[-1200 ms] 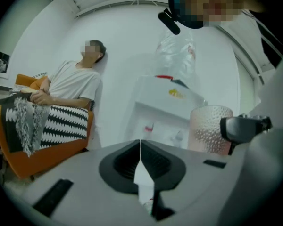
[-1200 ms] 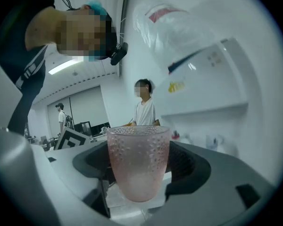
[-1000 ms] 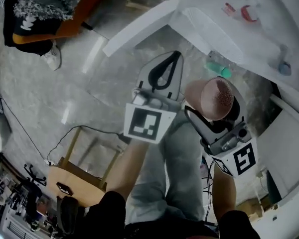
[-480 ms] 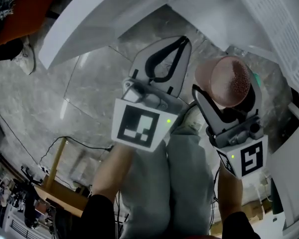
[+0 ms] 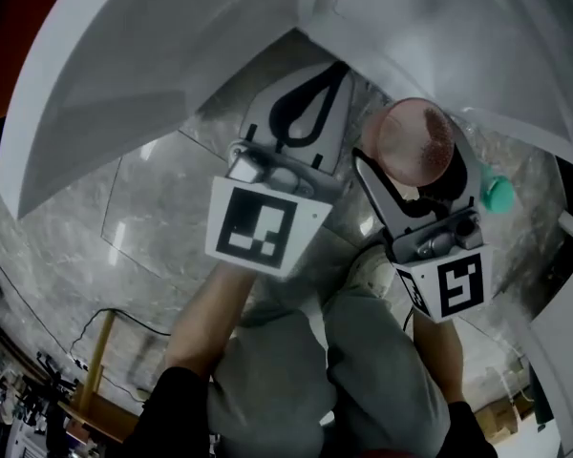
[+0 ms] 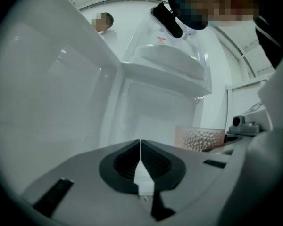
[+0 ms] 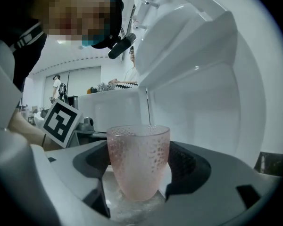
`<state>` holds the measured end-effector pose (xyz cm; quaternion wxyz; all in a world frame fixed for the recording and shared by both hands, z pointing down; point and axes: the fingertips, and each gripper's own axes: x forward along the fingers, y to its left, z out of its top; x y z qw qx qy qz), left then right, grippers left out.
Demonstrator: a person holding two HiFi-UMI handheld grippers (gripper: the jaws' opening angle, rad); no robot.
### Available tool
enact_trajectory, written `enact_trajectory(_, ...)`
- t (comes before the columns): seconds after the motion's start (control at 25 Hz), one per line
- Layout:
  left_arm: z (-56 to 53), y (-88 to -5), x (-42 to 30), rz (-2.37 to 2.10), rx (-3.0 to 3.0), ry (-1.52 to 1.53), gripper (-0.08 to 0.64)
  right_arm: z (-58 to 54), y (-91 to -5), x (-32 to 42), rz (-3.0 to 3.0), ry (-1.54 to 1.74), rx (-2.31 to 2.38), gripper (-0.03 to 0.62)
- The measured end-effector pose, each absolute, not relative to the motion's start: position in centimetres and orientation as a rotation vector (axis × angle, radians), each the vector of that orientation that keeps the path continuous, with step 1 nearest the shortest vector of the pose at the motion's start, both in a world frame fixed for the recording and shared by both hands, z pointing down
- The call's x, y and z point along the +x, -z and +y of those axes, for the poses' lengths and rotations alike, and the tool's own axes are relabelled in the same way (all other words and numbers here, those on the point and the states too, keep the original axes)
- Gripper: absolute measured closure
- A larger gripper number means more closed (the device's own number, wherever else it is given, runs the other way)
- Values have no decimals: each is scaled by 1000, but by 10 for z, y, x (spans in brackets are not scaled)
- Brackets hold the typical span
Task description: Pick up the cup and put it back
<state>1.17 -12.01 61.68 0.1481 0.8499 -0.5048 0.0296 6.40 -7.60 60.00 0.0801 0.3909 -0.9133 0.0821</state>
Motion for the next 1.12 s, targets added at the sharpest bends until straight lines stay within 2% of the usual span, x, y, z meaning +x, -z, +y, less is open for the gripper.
enact_trajectory(0.6, -134, -652, -2, -1480, 2456, -70, 546, -103, -646, 77, -2694, -109, 1229, 212)
enact_trajectory(1.12, -114, -632, -9, -1475, 2499, -75, 546, -144, -668, 76, -2628, -135, 1377, 212)
